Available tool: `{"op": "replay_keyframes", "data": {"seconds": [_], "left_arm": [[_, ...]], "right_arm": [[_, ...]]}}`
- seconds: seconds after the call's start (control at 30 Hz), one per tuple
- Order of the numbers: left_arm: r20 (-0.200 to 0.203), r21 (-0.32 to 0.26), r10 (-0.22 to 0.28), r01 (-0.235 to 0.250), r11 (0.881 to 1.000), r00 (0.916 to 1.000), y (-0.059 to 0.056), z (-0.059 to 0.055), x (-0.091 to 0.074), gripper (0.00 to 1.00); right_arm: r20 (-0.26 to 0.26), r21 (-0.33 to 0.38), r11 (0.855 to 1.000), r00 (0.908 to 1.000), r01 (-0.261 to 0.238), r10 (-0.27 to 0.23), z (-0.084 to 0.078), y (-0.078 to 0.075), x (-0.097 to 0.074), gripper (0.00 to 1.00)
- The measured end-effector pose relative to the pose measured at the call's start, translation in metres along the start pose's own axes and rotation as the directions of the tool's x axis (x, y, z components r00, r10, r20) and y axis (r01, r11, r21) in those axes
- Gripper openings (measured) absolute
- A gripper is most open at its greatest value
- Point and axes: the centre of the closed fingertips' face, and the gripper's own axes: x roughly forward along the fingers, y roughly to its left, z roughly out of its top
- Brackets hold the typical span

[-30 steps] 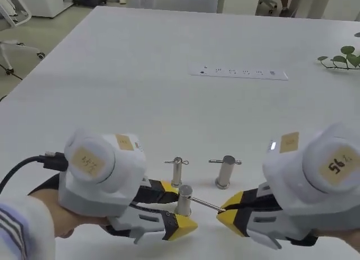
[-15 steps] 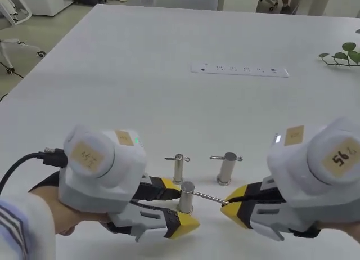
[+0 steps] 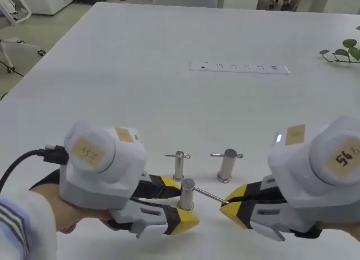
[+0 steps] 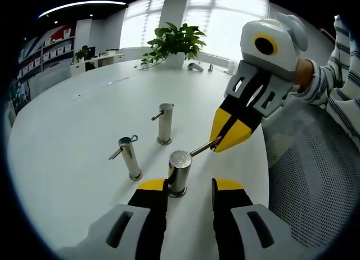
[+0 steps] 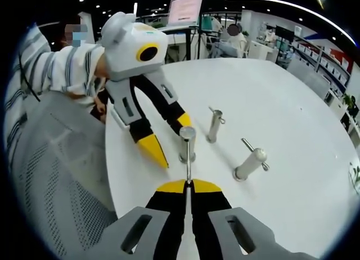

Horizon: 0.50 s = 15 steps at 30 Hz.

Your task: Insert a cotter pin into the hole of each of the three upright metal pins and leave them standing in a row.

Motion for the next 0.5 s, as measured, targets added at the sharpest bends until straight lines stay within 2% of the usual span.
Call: {"op": "replay_keyframes", "data": {"seconds": [0.5], "left_arm": [[-0.003, -0.003, 0.003, -0.003, 1.0, 1.0, 0.0006, 0.0009, 0.001, 0.3]], "right_arm": [[0.008, 0.025, 1.0, 0.9999, -0.009, 0.009, 0.0023, 0.0042, 0.0037, 0.03]]}}
